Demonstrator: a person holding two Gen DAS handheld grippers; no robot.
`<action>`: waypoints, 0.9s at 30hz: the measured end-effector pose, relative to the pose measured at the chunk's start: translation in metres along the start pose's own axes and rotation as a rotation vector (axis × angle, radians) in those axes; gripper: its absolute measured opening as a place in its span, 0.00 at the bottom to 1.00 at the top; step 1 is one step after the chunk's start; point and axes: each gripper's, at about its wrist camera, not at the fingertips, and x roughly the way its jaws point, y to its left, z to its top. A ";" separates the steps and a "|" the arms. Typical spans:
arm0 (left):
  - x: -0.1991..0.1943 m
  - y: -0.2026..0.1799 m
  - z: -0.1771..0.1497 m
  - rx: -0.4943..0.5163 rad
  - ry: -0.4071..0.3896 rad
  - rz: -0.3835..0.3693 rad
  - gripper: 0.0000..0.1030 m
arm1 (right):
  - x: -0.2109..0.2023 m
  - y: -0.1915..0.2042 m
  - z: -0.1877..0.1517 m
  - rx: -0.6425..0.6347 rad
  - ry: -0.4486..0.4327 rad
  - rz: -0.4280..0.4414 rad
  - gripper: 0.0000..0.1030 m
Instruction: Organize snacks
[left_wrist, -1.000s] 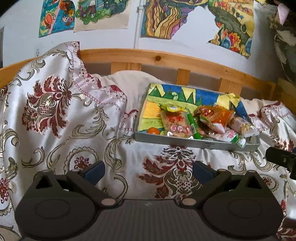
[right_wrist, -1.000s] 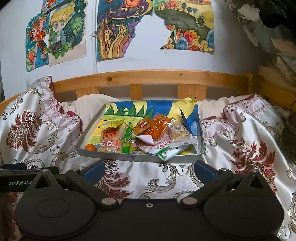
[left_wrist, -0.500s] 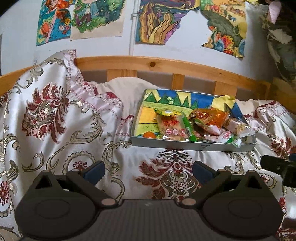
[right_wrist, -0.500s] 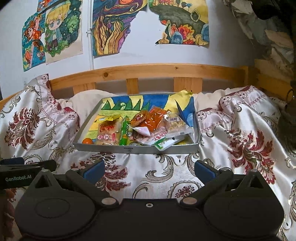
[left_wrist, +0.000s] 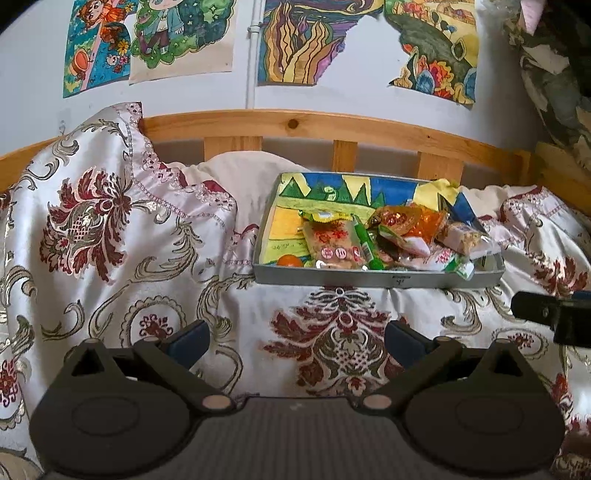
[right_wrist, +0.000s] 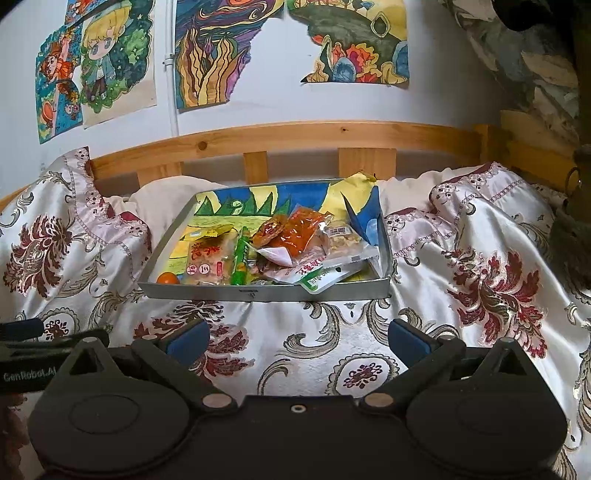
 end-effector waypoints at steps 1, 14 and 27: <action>0.000 -0.001 -0.001 0.003 0.002 -0.001 0.99 | 0.000 -0.001 0.000 0.000 0.001 -0.001 0.99; -0.001 -0.001 0.001 -0.002 -0.006 -0.004 1.00 | 0.003 -0.002 -0.005 0.006 0.025 -0.009 0.99; -0.001 0.000 0.002 -0.011 -0.007 -0.008 0.99 | 0.003 -0.002 -0.005 0.007 0.028 -0.009 0.99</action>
